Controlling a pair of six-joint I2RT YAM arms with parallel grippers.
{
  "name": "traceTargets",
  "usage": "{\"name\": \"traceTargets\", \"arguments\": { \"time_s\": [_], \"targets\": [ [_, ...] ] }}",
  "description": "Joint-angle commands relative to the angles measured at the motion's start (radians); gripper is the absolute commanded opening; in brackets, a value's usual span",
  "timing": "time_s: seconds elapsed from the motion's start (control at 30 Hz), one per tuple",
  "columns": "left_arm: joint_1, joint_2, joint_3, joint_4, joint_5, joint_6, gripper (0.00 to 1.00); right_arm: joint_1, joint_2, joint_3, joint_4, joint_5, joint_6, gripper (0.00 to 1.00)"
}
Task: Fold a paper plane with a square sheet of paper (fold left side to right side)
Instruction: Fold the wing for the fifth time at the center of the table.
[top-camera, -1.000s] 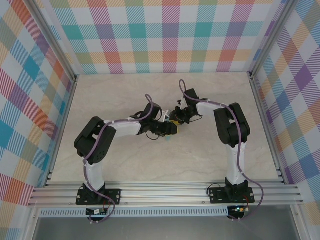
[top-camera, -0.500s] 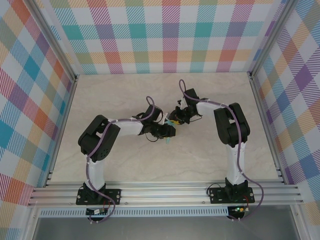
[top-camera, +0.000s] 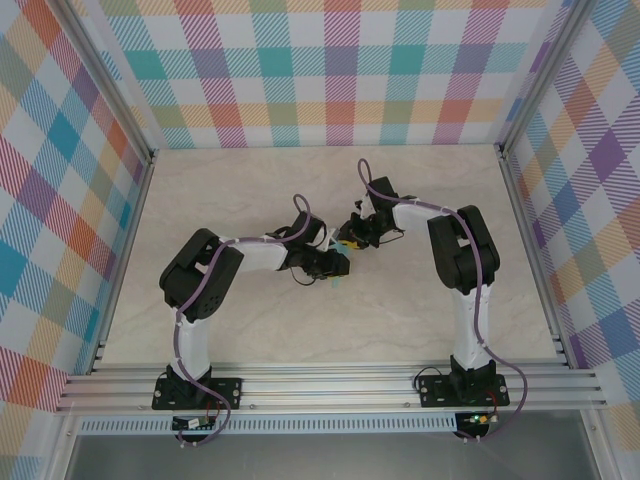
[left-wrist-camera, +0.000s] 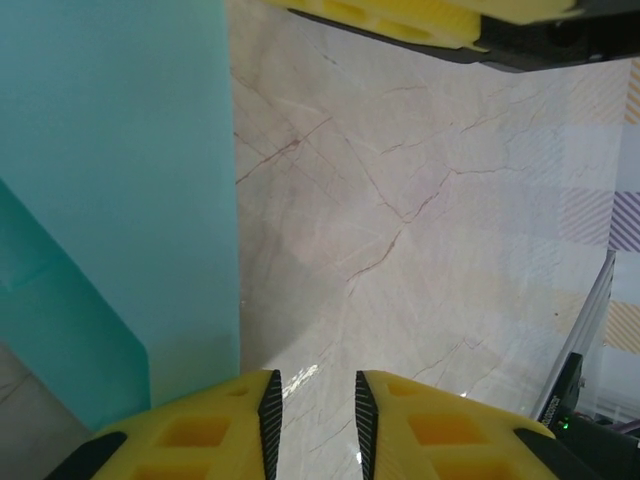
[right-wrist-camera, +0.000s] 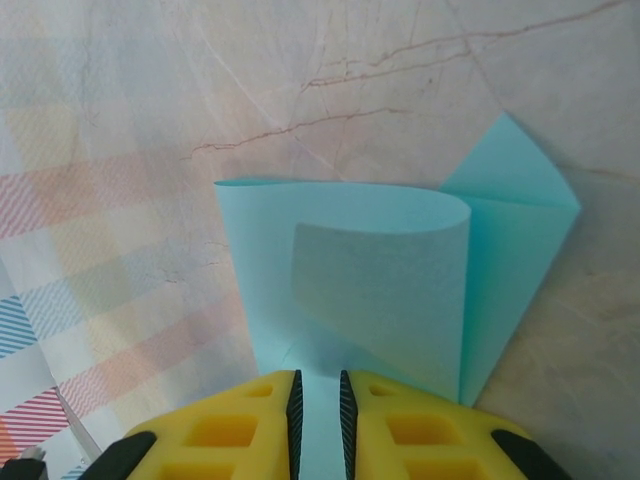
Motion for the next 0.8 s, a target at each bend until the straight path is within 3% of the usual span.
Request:
{"name": "traceTargets", "arguments": {
  "time_s": [0.0,0.1,0.4,0.77],
  "targets": [
    [-0.001,0.03,-0.018,-0.089,-0.022,0.015,0.21,-0.01,-0.079,0.009,-0.031,-0.01,-0.042,0.1],
    [0.001,0.035,-0.019,-0.092,-0.028,0.011,0.13,-0.009,-0.135,-0.03,-0.035,-0.015,-0.053,0.0],
    [0.001,0.047,-0.019,-0.096,-0.034,0.009,0.05,0.029,-0.229,-0.222,0.047,-0.041,-0.022,0.0],
    [0.001,0.044,-0.021,-0.102,-0.041,0.011,0.02,0.054,-0.118,-0.17,0.048,-0.016,-0.03,0.0]
  ]
}}
